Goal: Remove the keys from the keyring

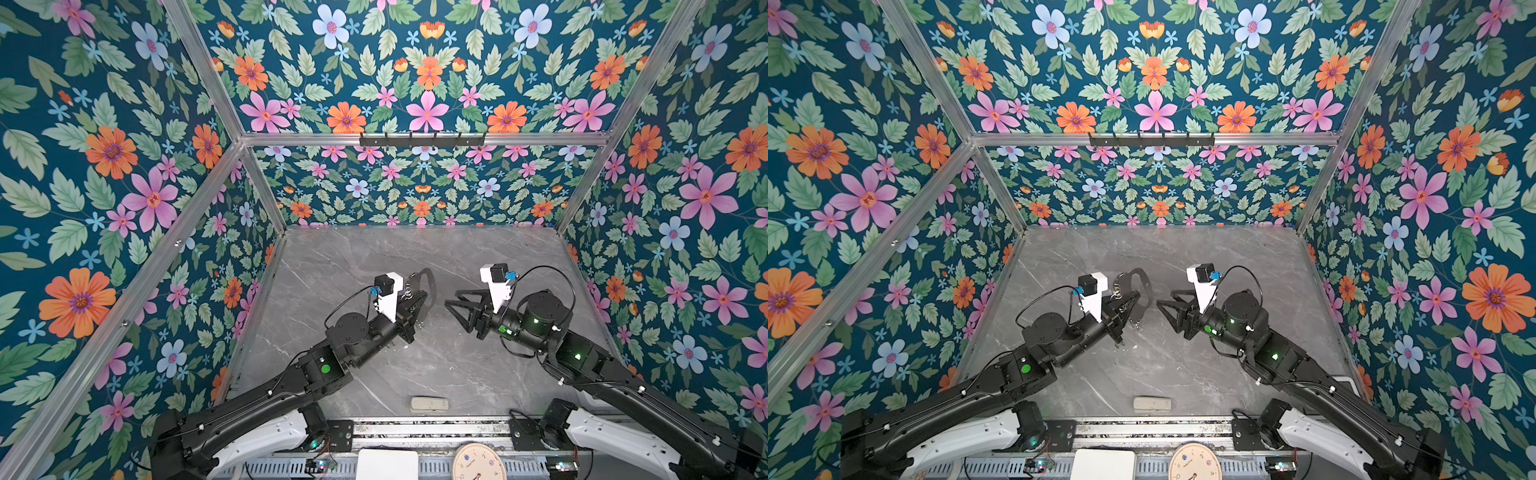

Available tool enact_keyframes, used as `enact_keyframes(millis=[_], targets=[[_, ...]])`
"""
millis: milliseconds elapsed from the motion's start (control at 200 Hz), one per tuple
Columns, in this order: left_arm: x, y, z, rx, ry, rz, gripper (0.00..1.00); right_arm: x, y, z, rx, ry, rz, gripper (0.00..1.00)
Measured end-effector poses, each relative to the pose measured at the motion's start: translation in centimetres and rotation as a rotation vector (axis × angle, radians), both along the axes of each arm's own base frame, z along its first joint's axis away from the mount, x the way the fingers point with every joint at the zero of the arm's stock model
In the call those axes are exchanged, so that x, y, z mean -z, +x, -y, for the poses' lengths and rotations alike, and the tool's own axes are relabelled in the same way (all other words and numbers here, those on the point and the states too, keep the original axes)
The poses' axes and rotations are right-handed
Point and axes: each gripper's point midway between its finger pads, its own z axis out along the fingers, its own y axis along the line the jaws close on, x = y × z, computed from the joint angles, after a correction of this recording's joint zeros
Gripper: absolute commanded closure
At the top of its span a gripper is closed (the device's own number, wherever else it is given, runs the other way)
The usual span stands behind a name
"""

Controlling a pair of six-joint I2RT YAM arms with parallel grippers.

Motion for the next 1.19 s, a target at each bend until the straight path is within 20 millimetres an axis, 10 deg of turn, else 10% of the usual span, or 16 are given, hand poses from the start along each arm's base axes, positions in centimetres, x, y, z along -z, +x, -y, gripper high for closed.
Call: enact_keyframes(millis=[505,1195], targets=[[-3.5,-1.1,-1.0,0.028,-0.096,0.042,1.00,1.6,-2.8,-3.5,-0.310,0.114,-0.095,0.47],[-4.7,-0.3,-1.5,-0.018,-0.137,0.019,1.00,1.2,-2.0,-5.2,-0.317,-0.015,0.058,0.61]])
